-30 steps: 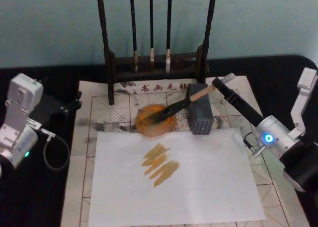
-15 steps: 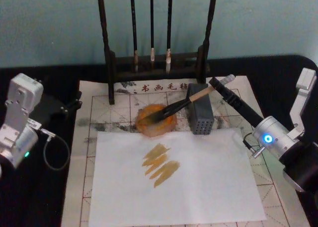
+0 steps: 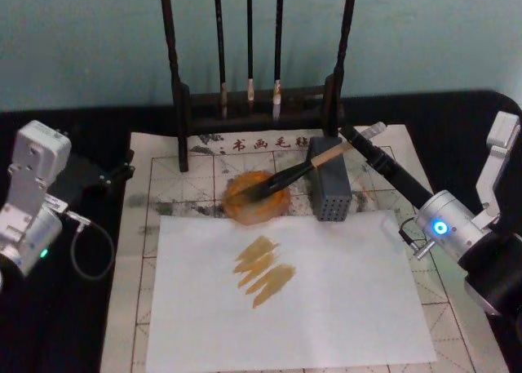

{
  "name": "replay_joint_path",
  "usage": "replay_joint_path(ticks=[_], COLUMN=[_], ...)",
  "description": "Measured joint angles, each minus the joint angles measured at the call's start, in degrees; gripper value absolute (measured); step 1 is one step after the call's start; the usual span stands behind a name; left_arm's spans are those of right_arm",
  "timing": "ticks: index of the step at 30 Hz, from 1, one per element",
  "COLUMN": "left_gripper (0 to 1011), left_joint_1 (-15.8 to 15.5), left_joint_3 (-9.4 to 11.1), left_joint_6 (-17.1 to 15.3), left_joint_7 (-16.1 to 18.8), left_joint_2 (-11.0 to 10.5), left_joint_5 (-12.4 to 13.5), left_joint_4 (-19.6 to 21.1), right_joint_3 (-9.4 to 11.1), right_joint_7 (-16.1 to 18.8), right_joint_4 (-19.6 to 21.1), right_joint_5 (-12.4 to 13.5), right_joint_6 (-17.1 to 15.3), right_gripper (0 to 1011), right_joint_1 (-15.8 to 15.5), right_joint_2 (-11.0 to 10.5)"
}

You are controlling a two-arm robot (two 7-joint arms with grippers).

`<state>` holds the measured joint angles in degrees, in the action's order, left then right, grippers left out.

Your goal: Pick up the brush from the inkstone, write on the paper, then place the brush back to its original position.

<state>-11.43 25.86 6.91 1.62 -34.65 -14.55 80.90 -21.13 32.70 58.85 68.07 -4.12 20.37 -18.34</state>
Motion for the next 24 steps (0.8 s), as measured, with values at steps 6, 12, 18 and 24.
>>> replay_joint_path(ticks=[6, 12, 18, 24], left_gripper=[1001, 1001, 1001, 1001], left_joint_1=[0.0, 0.0, 0.0, 0.0], left_joint_3=[0.0, 0.0, 0.0, 0.0], left_joint_6=[0.0, 0.0, 0.0, 0.0], left_joint_7=[0.0, 0.0, 0.0, 0.0], left_joint_2=[0.0, 0.0, 0.0, 0.0], left_joint_5=[0.0, 0.0, 0.0, 0.0], left_joint_4=[0.0, 0.0, 0.0, 0.0], right_joint_3=[0.0, 0.0, 0.1, 0.5], right_joint_7=[0.0, 0.0, 0.0, -0.9], right_joint_4=[0.0, 0.0, 0.2, 1.5], right_joint_5=[0.0, 0.0, 0.0, -0.2], right_joint_6=[0.0, 0.1, 0.3, 0.4], right_gripper=[1002, 1000, 1000, 1000], right_joint_1=[0.0, 0.0, -0.1, -0.8], right_joint_2=[0.0, 0.0, 0.0, -0.5])
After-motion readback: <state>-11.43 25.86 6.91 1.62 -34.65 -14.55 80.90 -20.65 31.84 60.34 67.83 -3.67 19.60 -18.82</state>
